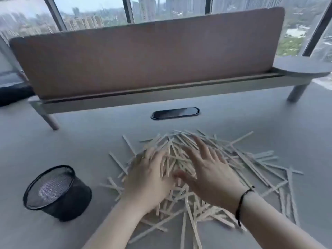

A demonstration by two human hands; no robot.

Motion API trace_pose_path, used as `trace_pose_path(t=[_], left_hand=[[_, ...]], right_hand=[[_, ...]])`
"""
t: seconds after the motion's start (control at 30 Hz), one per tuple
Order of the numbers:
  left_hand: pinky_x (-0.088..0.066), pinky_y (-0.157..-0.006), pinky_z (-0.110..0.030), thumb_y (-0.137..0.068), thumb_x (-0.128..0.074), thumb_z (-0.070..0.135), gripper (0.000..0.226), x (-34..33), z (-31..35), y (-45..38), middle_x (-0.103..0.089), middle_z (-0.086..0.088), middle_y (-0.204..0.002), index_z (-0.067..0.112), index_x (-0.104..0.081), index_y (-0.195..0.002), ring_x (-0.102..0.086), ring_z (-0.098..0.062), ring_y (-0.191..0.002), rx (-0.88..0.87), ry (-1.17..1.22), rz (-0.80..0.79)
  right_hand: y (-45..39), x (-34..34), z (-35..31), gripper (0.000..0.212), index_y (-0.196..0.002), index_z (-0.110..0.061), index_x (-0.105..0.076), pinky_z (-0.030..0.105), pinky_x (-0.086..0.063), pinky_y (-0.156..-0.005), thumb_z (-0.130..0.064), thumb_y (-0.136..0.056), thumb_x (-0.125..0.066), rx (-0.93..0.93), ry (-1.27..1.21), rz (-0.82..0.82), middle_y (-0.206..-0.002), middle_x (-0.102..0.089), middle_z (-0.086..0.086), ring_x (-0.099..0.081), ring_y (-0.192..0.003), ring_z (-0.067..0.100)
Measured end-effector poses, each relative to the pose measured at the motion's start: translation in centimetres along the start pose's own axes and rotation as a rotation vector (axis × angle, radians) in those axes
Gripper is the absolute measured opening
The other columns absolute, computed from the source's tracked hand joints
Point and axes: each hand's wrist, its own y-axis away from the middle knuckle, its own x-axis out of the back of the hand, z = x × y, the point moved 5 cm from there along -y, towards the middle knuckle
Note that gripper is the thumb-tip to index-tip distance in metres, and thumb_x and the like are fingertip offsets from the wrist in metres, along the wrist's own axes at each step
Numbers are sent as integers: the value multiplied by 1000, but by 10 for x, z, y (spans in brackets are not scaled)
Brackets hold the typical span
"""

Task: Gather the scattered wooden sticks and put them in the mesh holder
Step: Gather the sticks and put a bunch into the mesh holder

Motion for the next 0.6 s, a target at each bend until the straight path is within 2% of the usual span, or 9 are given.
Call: trace_pose_path(t=[0.1,0.13,0.23,0.3,0.43,0.5,0.6], left_hand=[[-45,-105,-43,-86,-47,69,63,-7,-3,33,-53,7,-141,26,-58,-132,-52,-20,-130,-166,-32,177],[-47,-103,-42,-86,-46,71,63,-4,-6,43,-55,7,-139,25,-62,-127,-54,-20,-128,-193,-4,245],[-47,-102,-38,-82,-43,77,69,5,-7,66,-55,11,-139,27,-64,-125,-54,-15,-127,-161,61,276],[-43,-106,-39,-80,-39,80,74,10,-5,74,-52,11,-144,28,-60,-129,-49,-16,-133,-134,39,246],[-25,-120,-42,-75,-30,91,91,-13,-11,79,-27,13,-162,39,-32,-150,-25,-16,-149,-38,-100,-36],[-25,-120,-43,-73,-32,93,95,-14,-13,78,-28,13,-162,40,-28,-152,-25,-17,-150,-29,-107,-83],[-29,-118,-40,-71,-38,94,95,-12,-10,77,-35,15,-158,41,-33,-149,-31,-15,-146,-60,-131,-74]], right_hand=[[38,-12,-7,71,-149,-33,-31,59,-19,-119,-76,-93,-23,93,227,298,-165,-20,9,-29,-148,32],[49,-14,-10,72,-149,-33,-32,59,-19,-119,-76,-92,-25,133,245,353,-164,-22,9,-29,-147,32],[71,-16,-15,71,-146,-32,-35,56,-23,-118,-75,-90,-33,143,239,430,-160,-31,9,-36,-143,31],[77,-20,-15,72,-144,-33,-35,52,-26,-117,-77,-87,-34,111,214,379,-157,-36,6,-41,-139,29],[68,-35,-4,86,-147,-38,-27,49,-23,-118,-85,-75,-30,45,150,261,-160,-30,2,-34,-144,28],[63,-35,3,92,-149,-38,-23,50,-22,-118,-88,-72,-32,14,123,243,-161,-29,3,-32,-145,28],[61,-40,10,97,-151,-39,-20,50,-20,-119,-91,-69,-30,-3,95,190,-163,-25,3,-26,-149,27]])
